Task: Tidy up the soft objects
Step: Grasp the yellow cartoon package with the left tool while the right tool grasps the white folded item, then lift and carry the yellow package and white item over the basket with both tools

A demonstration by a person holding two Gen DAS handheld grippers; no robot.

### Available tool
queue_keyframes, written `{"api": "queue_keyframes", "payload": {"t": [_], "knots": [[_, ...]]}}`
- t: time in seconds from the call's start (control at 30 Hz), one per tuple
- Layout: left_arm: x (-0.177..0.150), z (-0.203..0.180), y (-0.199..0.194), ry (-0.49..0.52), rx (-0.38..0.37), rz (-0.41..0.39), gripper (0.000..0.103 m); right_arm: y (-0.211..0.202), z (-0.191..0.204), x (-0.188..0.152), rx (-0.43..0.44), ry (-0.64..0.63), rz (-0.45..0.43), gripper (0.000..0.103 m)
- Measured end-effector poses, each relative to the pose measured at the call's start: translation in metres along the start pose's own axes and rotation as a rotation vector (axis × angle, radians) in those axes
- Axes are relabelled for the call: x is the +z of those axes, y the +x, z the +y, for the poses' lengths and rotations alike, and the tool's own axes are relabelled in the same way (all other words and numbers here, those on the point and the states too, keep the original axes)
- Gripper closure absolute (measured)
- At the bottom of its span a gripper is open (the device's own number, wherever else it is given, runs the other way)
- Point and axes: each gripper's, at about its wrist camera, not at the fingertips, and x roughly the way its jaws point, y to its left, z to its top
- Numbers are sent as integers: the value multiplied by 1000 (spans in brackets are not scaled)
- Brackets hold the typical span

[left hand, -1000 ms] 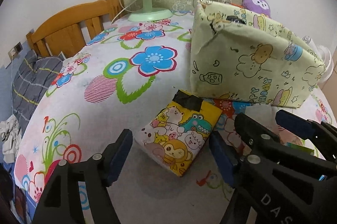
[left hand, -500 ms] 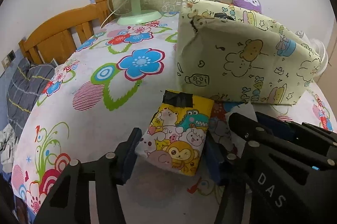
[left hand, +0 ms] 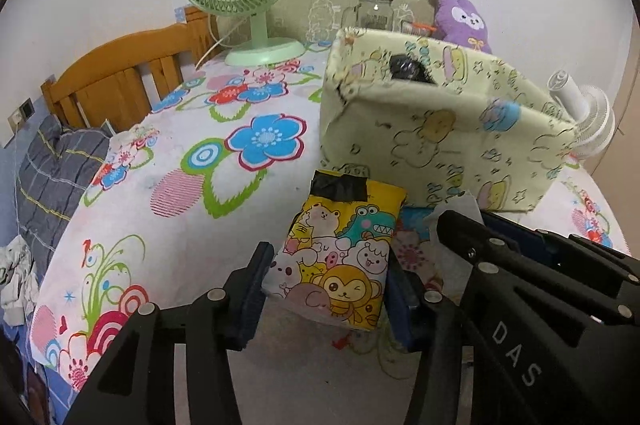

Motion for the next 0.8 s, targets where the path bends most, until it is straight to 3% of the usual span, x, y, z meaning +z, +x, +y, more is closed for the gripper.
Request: {"api": "queue_keyframes", "payload": {"t": [0.8], "knots": [[28, -31, -75, 30, -55, -140, 50, -95, -16, 13, -25, 39, -182, 81]]}}
